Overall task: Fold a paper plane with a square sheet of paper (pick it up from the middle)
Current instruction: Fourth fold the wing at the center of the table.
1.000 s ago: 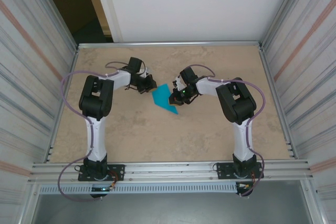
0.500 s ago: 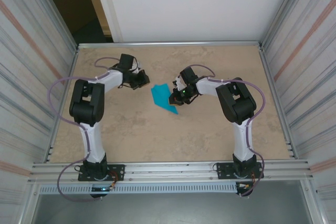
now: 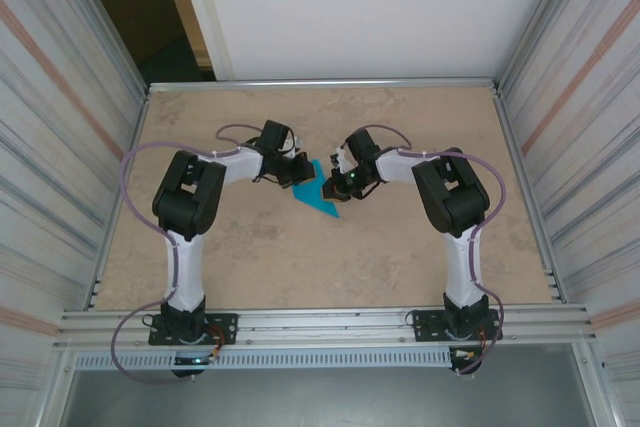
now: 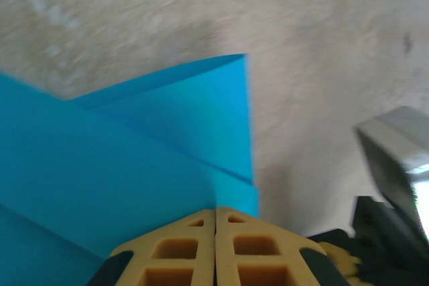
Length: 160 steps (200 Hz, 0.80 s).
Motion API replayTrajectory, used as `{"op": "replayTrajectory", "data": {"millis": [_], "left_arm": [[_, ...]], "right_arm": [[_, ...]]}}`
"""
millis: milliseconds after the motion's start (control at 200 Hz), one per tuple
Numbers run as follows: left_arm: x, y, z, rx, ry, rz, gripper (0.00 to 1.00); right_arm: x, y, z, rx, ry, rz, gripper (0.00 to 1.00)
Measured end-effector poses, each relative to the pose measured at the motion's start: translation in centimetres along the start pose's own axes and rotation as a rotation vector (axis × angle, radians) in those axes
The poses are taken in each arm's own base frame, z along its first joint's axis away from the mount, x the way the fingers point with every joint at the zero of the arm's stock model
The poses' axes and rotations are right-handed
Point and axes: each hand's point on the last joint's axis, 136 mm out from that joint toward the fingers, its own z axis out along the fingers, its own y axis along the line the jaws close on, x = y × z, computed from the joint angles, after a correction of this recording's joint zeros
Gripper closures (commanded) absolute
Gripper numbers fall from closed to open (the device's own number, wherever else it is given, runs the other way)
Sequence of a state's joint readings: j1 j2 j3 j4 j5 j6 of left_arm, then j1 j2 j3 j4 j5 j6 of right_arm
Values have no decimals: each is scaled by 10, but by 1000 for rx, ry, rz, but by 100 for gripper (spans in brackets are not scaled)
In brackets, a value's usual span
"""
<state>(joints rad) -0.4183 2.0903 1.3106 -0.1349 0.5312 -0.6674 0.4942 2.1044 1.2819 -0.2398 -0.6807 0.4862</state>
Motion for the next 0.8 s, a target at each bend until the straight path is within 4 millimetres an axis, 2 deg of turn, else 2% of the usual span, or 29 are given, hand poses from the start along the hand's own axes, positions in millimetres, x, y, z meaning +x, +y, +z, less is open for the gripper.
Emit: {"op": "replayTrajectory", "data": {"millis": [396,491,651,802], "left_arm": [[-3,6,2,-32,5,-29,93],[-4,7,1,-40,3,-30,94],[-4,8,1,-52,12,-38,94],[-4,8,1,-61,18,-44,94]], "right_arm": [[-1,-1,-8,9,-4,18,91],[-7,1,-11,28,-19,14,91],[-22,14,-14,45,-60,-17,92],[-28,25,-8,45,-66,-35,93]]}}
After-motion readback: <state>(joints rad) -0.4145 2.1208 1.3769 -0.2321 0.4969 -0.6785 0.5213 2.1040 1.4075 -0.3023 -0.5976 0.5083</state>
